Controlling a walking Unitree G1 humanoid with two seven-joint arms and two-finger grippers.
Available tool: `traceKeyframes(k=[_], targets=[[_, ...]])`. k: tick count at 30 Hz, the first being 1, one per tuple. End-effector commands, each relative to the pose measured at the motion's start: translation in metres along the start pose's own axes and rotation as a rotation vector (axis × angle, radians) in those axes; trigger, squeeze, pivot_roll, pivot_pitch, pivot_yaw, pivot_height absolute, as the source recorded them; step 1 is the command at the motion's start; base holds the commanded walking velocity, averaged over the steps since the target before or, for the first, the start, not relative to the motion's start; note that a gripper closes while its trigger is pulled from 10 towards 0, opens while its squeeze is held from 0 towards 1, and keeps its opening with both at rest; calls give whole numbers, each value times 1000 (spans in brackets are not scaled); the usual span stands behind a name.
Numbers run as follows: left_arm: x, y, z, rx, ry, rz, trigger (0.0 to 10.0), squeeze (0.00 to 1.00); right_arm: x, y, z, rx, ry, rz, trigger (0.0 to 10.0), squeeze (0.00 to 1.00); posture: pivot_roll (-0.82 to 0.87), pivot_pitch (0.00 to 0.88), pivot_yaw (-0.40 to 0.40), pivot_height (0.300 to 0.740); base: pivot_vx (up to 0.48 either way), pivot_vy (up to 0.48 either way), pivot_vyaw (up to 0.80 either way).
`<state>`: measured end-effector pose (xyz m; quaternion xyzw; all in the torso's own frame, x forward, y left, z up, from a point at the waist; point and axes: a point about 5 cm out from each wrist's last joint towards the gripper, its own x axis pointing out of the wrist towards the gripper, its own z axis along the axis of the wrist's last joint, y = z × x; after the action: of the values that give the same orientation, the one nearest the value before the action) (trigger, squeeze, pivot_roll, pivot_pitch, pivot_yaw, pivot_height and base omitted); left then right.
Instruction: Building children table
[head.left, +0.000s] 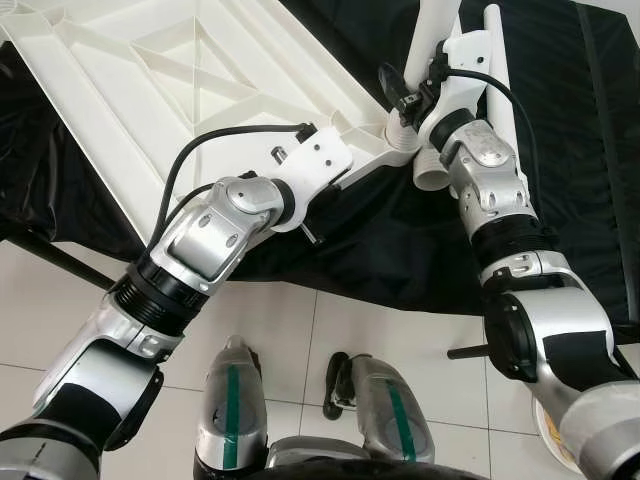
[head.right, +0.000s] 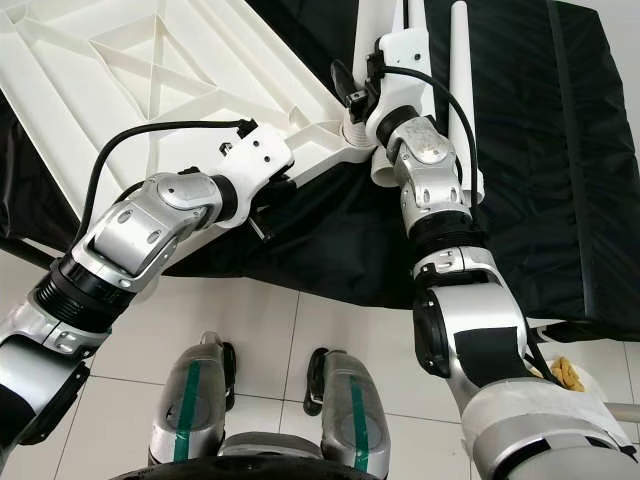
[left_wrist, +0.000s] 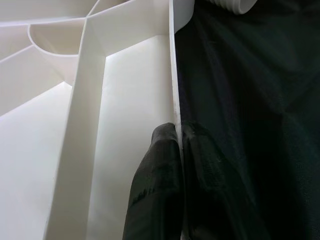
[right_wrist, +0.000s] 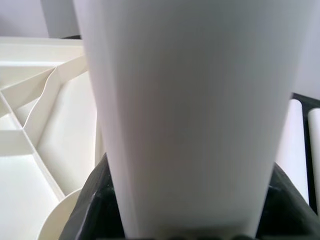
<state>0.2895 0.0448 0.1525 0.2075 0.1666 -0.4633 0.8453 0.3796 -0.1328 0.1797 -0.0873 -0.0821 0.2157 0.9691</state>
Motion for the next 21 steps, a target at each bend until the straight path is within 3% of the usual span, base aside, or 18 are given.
traceKeyframes(k=[1, 13, 15, 21], targets=[[-7, -8, 24, 62, -106, -82, 10000, 0, -10, 6, -21, -10, 75, 38, 10000, 0, 153, 75, -72, 740, 0, 0, 0], [-9, -7, 24, 61, -103, -77, 10000, 0, -21, 12, -32, 59, 64, 62, 10000, 0, 151, 85, -66, 740, 0, 0, 0], [-9, -7, 25, 63, -103, -77, 10000, 0, -28, 3, -43, 183, 87, -31, 10000, 0, 149, 87, -62, 740, 0, 0, 0], [-9, -7, 26, 69, -104, -78, 10000, 0, -30, 0, -48, 250, 102, -81, 10000, 0, 148, 88, -60, 740, 0, 0, 0]])
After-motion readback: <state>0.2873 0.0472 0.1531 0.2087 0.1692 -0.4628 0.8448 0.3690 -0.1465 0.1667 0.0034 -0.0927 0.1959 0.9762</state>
